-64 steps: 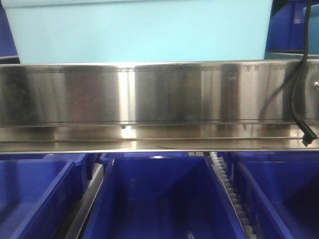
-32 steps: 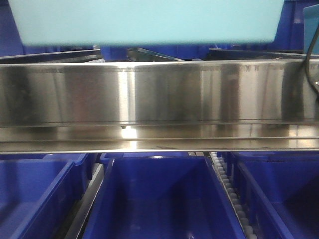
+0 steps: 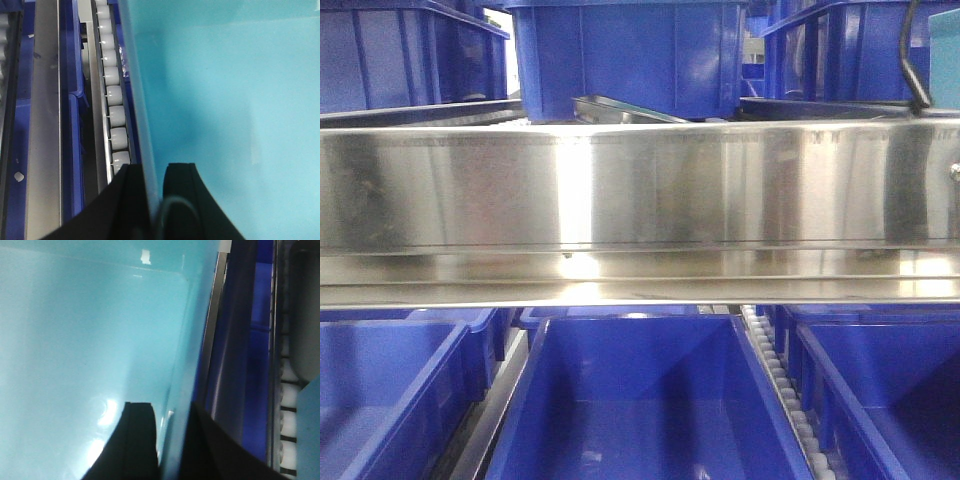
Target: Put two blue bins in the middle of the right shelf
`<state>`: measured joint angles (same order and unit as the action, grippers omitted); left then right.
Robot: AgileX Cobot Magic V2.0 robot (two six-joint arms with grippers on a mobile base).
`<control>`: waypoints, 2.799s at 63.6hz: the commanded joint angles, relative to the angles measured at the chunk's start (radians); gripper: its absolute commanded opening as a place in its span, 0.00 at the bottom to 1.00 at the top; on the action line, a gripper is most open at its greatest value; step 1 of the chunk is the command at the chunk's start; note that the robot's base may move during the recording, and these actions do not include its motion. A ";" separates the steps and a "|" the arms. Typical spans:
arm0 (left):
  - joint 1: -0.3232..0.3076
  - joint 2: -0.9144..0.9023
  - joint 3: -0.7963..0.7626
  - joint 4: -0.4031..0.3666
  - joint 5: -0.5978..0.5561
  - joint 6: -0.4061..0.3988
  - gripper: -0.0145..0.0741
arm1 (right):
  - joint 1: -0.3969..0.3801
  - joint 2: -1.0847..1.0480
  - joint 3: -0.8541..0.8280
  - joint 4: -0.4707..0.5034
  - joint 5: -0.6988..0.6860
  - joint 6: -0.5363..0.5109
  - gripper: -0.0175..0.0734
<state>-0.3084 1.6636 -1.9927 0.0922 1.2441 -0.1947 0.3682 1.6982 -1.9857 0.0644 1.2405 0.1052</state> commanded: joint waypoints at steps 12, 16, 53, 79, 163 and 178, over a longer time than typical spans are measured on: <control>-0.006 -0.017 -0.013 -0.007 -0.023 0.006 0.04 | 0.001 -0.018 -0.017 0.001 -0.019 -0.017 0.02; -0.006 -0.017 -0.013 -0.007 -0.023 0.006 0.04 | 0.001 -0.018 -0.017 0.001 -0.019 -0.017 0.02; -0.006 -0.017 -0.013 -0.007 -0.166 0.006 0.04 | 0.001 -0.016 -0.017 0.001 -0.208 -0.017 0.02; -0.006 -0.017 -0.013 -0.007 -0.443 0.006 0.04 | 0.001 -0.016 -0.017 0.001 -0.390 -0.017 0.02; -0.006 -0.017 -0.013 -0.007 -0.484 0.006 0.04 | 0.001 -0.012 -0.017 0.001 -0.518 -0.017 0.02; -0.006 -0.017 -0.013 -0.007 -0.484 0.006 0.04 | 0.001 -0.012 -0.017 0.001 -0.518 -0.017 0.02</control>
<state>-0.3036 1.6636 -1.9927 0.1464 0.8247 -0.1929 0.3565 1.6982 -1.9874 0.0000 0.8011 0.1013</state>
